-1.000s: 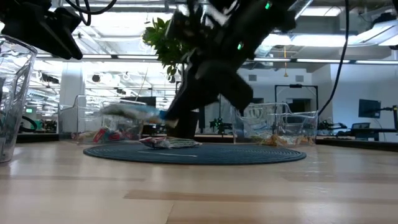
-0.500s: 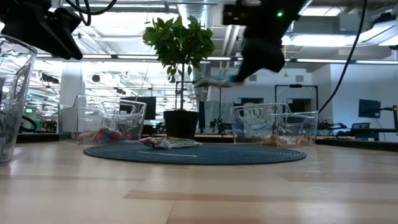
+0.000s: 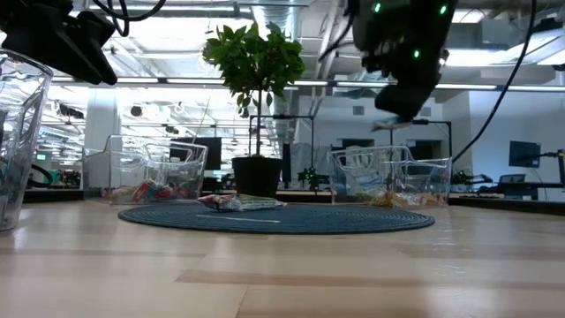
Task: Pick and place Granola Bars by type
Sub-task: Put the yellow granola bar into the top right bin, then put the red granola bar into the top left bin
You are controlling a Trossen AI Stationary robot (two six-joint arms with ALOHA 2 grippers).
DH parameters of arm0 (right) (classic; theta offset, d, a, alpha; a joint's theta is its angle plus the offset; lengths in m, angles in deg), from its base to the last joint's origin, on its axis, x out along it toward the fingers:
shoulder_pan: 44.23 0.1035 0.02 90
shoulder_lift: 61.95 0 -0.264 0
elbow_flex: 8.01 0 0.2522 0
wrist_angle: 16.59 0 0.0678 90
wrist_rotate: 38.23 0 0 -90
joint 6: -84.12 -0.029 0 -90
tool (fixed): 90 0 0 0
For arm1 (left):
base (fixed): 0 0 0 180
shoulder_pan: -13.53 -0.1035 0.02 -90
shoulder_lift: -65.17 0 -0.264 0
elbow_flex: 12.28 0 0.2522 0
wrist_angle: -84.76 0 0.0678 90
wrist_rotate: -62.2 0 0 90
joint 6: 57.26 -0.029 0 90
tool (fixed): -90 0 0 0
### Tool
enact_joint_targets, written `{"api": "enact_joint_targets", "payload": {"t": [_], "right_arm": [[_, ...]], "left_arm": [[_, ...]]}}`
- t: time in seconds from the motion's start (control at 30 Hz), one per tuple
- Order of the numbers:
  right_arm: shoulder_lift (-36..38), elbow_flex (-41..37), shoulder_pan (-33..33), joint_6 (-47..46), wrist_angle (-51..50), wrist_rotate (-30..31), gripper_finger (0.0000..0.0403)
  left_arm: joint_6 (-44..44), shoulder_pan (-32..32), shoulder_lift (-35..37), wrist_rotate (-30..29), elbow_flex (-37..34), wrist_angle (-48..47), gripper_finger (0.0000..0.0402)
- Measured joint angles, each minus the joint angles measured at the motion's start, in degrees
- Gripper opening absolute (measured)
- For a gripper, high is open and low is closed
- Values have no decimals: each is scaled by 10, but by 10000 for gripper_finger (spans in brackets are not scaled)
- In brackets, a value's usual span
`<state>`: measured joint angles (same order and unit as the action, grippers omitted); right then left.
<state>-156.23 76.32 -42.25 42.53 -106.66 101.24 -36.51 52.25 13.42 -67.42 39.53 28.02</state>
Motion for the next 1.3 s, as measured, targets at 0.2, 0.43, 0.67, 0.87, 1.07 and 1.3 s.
{"api": "enact_joint_targets", "payload": {"t": [0.2,0.43,0.67,0.87,1.07,1.3], "right_arm": [[-7,-20,-83,4,20,-23,0],[-6,-46,-141,107,124,-61,0],[-6,-56,-162,116,160,-67,14],[-6,-56,-164,116,162,-65,92],[3,-56,-154,83,157,-17,167],[55,-56,-53,27,158,113,194]], "left_arm": [[0,0,0,0,0,0,137],[0,0,0,-1,0,1,137],[0,0,0,-1,0,0,137],[1,0,0,-2,0,1,137],[5,0,0,-7,0,3,137],[-7,-11,0,-64,0,44,137]]}}
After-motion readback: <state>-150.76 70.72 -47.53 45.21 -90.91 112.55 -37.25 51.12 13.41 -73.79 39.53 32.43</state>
